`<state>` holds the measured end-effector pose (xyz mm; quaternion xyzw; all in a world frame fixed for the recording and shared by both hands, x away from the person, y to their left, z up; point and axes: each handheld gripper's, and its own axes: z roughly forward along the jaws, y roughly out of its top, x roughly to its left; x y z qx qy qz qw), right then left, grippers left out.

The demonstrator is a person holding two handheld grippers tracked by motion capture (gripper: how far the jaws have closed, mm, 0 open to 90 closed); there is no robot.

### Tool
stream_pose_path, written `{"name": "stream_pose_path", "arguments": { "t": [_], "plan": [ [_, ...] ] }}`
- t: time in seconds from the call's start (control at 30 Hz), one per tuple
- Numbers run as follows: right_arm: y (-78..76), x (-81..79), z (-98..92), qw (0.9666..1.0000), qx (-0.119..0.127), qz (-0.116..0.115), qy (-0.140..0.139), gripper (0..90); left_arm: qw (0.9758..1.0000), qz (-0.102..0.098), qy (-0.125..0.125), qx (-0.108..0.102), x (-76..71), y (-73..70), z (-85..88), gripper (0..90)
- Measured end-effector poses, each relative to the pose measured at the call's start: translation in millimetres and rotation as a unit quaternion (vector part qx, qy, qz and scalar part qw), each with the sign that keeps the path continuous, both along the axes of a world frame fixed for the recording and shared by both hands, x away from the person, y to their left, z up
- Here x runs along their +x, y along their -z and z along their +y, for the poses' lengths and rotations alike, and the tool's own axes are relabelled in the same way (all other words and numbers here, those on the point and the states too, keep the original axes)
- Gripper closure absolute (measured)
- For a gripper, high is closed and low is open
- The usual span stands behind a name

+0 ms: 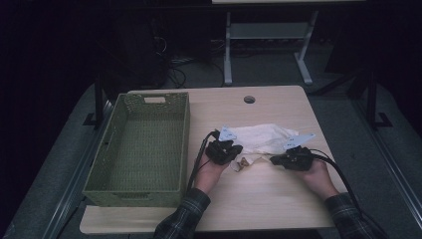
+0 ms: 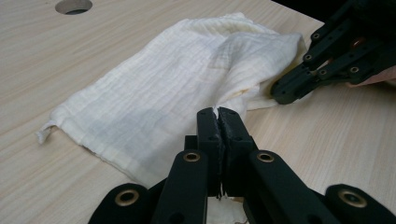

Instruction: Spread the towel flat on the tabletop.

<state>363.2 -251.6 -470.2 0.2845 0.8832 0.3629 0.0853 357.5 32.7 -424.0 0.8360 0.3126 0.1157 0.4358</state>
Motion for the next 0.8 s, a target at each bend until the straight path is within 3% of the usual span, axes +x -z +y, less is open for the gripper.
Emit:
{"name": "stream_pose_path", "arguments": {
  "t": [0.27, 0.47, 0.57, 0.7, 0.8],
  "plan": [
    [-11.2, -14.3, -42.1, 0.9997, 0.007, 0.007, 0.023, 89.5, 1.0000, 0.000, -0.001, 0.002, 0.0, -0.6, 1.9, 87.8],
    [-10.5, -20.9, -78.9, 0.9982, 0.010, 0.029, 0.052, 88.7, 1.0000, 0.002, 0.000, 0.001, -0.2, -0.2, 1.4, 87.7],
    [-13.1, -24.2, -91.5, 0.9972, 0.036, 0.029, 0.059, 85.1, 1.0000, 0.003, 0.001, 0.000, -0.1, -0.2, 1.2, 87.7],
    [-24.2, -28.5, -87.4, 0.9964, 0.073, 0.019, 0.038, 80.7, 1.0000, 0.004, 0.001, 0.001, -0.4, 0.4, 0.1, 87.7],
    [-21.3, -29.2, -70.7, 0.9974, 0.065, 0.023, 0.019, 78.6, 1.0000, 0.004, 0.002, 0.000, -1.0, 0.3, -1.1, 87.7]
  ]
}}
